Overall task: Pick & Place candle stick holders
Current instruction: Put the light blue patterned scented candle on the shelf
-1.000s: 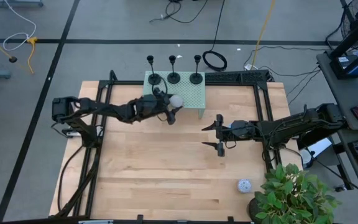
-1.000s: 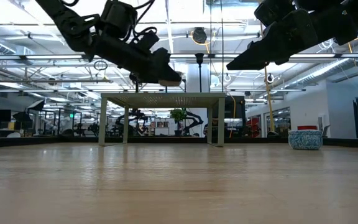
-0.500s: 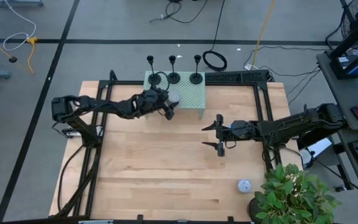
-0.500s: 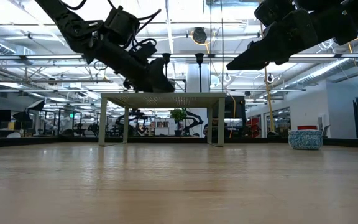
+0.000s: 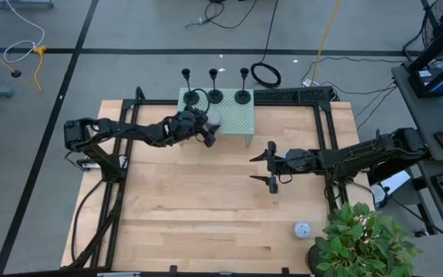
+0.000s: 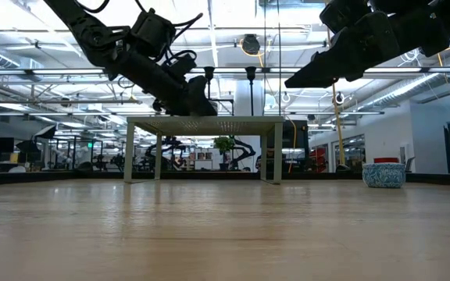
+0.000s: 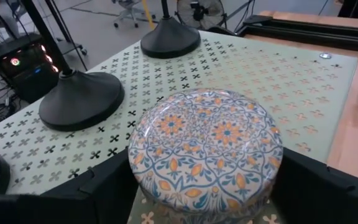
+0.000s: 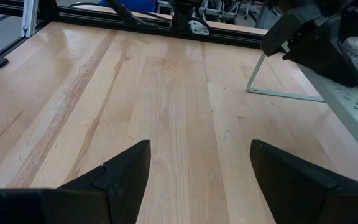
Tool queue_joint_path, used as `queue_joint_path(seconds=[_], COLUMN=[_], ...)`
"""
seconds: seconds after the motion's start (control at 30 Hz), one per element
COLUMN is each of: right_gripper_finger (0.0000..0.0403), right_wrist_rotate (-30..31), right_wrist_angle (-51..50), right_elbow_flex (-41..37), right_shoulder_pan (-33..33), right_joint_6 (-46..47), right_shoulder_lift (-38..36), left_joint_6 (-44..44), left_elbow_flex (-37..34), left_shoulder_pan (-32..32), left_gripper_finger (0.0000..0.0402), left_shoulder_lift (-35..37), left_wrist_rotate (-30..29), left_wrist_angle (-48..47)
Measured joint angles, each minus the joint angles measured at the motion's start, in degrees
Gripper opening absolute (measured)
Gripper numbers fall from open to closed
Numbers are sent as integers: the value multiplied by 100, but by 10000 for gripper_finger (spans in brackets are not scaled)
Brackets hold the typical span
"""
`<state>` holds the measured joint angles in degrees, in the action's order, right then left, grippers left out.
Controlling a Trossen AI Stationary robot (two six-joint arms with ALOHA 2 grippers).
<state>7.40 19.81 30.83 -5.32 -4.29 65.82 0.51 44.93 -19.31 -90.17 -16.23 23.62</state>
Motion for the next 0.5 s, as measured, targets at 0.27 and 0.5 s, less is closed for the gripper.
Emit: queue_joint_path(seconds=[0.27, 0.5], right_gripper_finger=[267, 267], right_wrist_rotate=[0, 0], right_wrist_angle=[-1, -1], right_elbow_flex=[0, 0], right_shoulder_pan=[0, -2], right_joint_6=[61, 60], right_shoulder_lift=[0, 0], left_joint_6=[3, -26], left_elbow_flex=[-2, -2], left_shoulder_pan=[4, 4], left_gripper_finger=[310, 345], left_shoulder_lift=[0, 0], left_wrist_rotate=[-61, -63], left_wrist_angle=[2, 8])
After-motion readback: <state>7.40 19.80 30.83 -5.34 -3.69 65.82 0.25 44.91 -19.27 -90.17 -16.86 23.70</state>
